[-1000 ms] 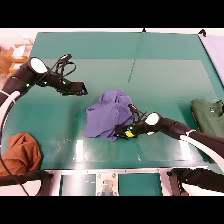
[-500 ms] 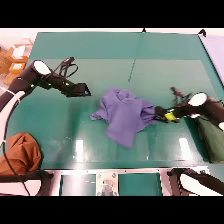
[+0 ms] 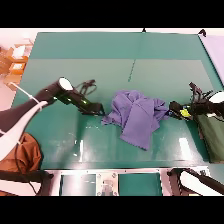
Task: Fold the shirts.
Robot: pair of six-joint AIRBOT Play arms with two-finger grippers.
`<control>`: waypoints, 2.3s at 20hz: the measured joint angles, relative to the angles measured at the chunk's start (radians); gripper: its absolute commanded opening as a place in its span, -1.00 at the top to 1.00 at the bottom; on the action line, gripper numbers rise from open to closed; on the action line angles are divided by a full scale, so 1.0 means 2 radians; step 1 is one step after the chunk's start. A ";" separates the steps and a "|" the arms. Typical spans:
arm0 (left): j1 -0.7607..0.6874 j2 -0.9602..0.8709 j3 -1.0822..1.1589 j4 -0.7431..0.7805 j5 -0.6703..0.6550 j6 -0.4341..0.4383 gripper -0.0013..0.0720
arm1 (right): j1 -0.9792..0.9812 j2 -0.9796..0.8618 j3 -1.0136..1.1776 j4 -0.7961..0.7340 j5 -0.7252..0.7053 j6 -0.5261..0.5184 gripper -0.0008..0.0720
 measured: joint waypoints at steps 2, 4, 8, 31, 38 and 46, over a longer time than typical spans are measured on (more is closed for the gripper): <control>-0.028 -0.013 -0.003 -0.006 0.012 0.001 -0.04 | -0.001 0.000 0.000 0.007 -0.001 -0.008 0.94; -0.044 -0.021 -0.004 -0.008 0.028 0.001 -0.03 | -0.002 0.000 0.000 0.012 -0.002 -0.013 0.94; -0.056 -0.027 -0.004 -0.009 0.072 0.000 0.89 | -0.003 0.000 0.001 0.015 -0.002 -0.020 0.94; -0.060 0.286 0.460 0.634 -0.096 -0.141 0.89 | -0.004 0.128 0.592 -0.062 0.042 -0.003 0.94; 0.014 0.279 0.283 0.616 -0.100 -0.150 0.90 | -0.004 0.160 0.332 -0.089 0.025 0.006 0.95; 0.123 0.062 0.181 0.332 0.081 -0.051 0.90 | -0.004 0.045 0.047 0.047 -0.161 -0.053 0.94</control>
